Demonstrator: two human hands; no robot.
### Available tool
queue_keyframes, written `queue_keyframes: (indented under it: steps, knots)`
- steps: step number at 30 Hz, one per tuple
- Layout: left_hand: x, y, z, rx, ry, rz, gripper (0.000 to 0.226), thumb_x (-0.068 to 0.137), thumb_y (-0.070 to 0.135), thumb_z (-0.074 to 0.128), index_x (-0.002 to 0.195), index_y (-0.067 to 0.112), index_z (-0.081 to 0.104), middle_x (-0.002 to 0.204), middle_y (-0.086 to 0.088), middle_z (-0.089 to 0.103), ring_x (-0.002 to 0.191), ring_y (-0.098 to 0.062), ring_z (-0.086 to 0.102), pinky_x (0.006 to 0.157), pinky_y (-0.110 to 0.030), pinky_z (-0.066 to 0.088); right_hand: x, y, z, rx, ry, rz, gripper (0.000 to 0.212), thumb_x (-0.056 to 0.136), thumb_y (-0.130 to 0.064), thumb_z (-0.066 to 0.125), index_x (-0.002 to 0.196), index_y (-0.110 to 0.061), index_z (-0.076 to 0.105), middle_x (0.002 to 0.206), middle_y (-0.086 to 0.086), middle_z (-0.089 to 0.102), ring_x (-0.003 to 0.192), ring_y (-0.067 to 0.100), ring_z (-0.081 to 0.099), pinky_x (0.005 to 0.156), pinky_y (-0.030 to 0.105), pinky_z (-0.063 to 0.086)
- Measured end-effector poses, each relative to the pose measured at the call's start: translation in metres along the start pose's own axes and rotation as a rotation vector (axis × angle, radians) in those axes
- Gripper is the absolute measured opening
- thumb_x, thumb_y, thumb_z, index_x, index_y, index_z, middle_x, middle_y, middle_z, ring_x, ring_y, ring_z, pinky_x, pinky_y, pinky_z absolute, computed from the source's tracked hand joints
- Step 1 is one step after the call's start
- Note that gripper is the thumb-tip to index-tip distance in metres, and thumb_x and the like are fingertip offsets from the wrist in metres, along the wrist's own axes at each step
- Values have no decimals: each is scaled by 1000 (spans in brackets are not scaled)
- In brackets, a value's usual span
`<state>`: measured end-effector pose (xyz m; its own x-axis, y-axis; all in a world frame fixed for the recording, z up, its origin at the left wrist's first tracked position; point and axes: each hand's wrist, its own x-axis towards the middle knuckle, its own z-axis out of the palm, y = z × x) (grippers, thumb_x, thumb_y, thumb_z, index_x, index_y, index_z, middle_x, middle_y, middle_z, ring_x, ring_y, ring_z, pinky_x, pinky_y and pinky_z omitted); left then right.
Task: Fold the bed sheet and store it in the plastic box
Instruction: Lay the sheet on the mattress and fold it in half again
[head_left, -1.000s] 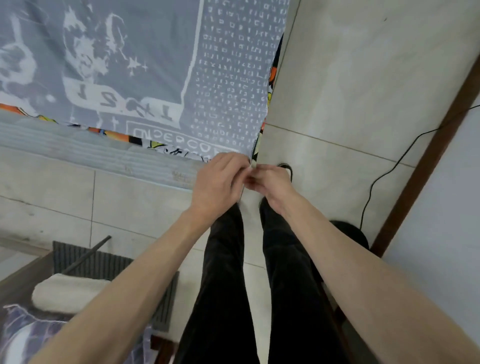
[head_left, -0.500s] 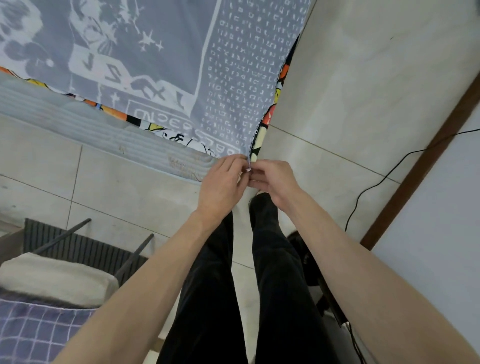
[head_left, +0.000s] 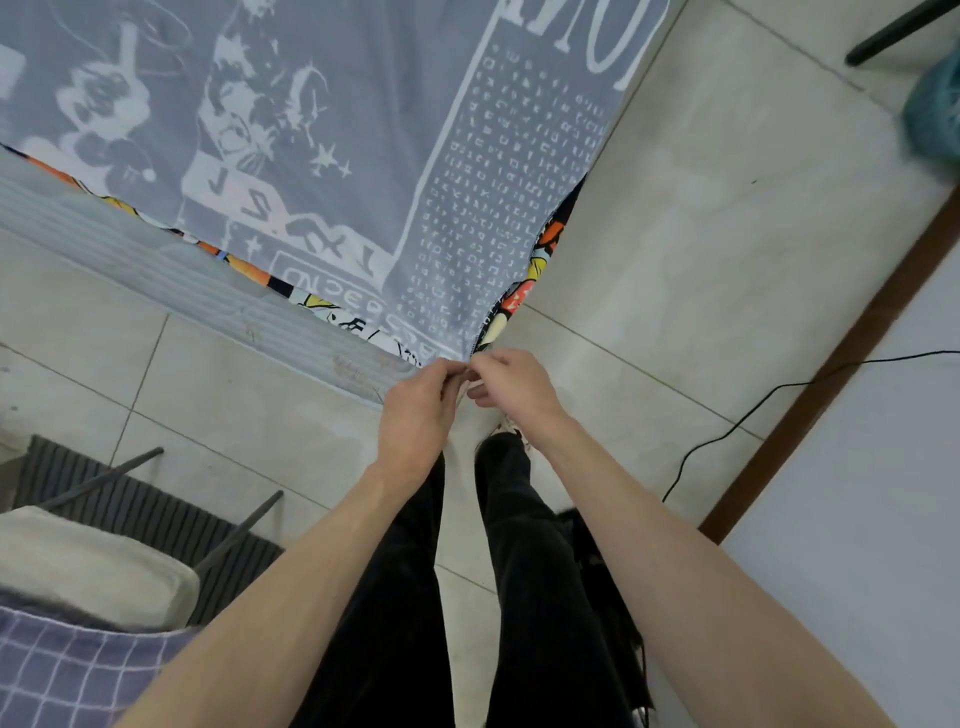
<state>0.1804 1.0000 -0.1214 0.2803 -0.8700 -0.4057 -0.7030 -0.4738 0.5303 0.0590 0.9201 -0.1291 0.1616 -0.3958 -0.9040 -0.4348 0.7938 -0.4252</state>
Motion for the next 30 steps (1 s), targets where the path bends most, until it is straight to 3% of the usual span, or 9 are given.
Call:
queue_keyframes:
  steps: [5,8,10,12,15,18,23,26,30]
  knots:
    - [2,28,-21,-66,-40,-141,18,105,31,54,111,19,64,98,5,72,84,-17,67,73,-35,51,13,-52,-21,219,-4,174,41,77,-48,72,99,-13,70,83,5,77,72,20,76,64,36,64]
    - [1,38,-32,-76,-108,-115,23,104,30,50,123,21,59,113,6,68,97,-16,65,82,-40,55,33,-91,-35,401,105,221,33,82,-34,76,101,-11,64,93,9,73,78,24,70,72,40,63]
    - [4,38,-41,-51,-145,-86,19,104,33,47,120,27,54,119,9,67,96,-14,65,80,-39,56,50,-124,-45,455,168,216,43,80,-32,79,112,-9,61,104,9,70,89,26,69,81,43,60]
    - [11,34,-48,7,-173,-50,13,102,37,42,112,31,47,109,10,68,87,-15,66,70,-39,56,68,-158,-55,442,225,197,48,79,-28,79,118,-7,61,113,12,68,96,28,66,80,41,58]
    - [30,25,-52,55,-199,-97,13,102,41,36,105,30,43,81,9,63,67,-19,60,57,-37,47,96,-205,-70,332,334,161,10,83,-9,67,91,-7,63,99,16,69,73,24,59,67,37,54]
    - [67,19,-52,-26,-73,-337,9,105,37,38,100,29,37,60,8,50,52,-19,50,50,-33,31,123,-242,-89,261,364,158,8,86,-2,53,86,-5,60,76,13,59,59,22,51,56,33,49]
    - [154,2,-55,-419,316,-1041,22,106,23,39,117,6,47,101,-25,66,93,-43,62,78,-45,42,158,-284,-130,168,366,185,16,87,-4,48,97,-4,60,66,10,52,49,19,48,49,29,45]
    - [193,-3,-56,-379,272,-1119,27,105,24,41,121,4,49,112,-30,64,105,-48,61,87,-48,45,179,-309,-171,51,500,104,23,85,-11,51,105,-3,59,82,11,57,60,22,47,52,30,41]
    - [213,4,-45,-256,189,-1149,28,105,25,41,121,4,49,113,-33,64,108,-50,61,95,-53,43,207,-356,-231,-24,607,-16,51,89,-27,59,137,-20,42,109,4,56,82,19,54,77,34,46]
